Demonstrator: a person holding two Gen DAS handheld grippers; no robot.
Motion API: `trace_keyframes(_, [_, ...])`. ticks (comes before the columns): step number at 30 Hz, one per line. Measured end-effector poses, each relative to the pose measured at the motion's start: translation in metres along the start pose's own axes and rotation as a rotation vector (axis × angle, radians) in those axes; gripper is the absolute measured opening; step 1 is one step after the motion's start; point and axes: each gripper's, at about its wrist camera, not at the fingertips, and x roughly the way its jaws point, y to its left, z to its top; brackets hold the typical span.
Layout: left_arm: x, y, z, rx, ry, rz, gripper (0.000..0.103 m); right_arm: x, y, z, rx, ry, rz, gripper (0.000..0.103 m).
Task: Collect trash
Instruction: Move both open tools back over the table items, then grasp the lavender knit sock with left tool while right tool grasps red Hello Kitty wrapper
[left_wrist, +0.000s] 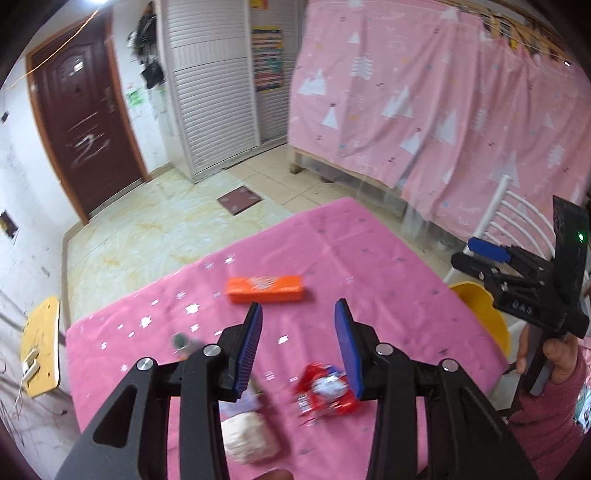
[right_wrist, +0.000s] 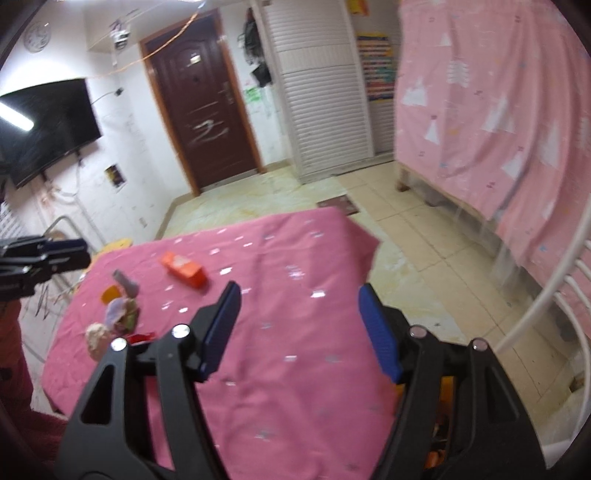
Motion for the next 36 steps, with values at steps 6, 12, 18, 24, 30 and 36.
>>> trace_keyframes(6, [0.001,0.045,-0.016,-0.069,0.016,0.035,0.033,0.024,0.043,-0.008,-0.066,0.066,0.071,0.064])
trace_keyframes(12, [0.012,0.073,-0.032,-0.129,0.044,0.036,0.033,0.037,0.069,-0.014,-0.117,0.115,0.1,0.064])
trace_keyframes(18, [0.027,0.084,-0.046,-0.174,0.081,-0.01,0.033,0.045,0.093,-0.022,-0.164,0.154,0.121,0.064])
trace_keyframes(24, [0.03,0.069,-0.059,-0.165,0.112,-0.094,0.033,0.051,0.11,-0.028,-0.194,0.18,0.143,0.064])
trace_keyframes(30, [0.046,0.063,-0.069,-0.185,0.19,-0.078,0.033,0.057,0.122,-0.037,-0.221,0.214,0.177,0.065])
trace_keyframes(36, [0.066,0.056,-0.069,-0.211,0.231,-0.086,0.033,0.06,0.135,-0.047,-0.249,0.229,0.211,0.072])
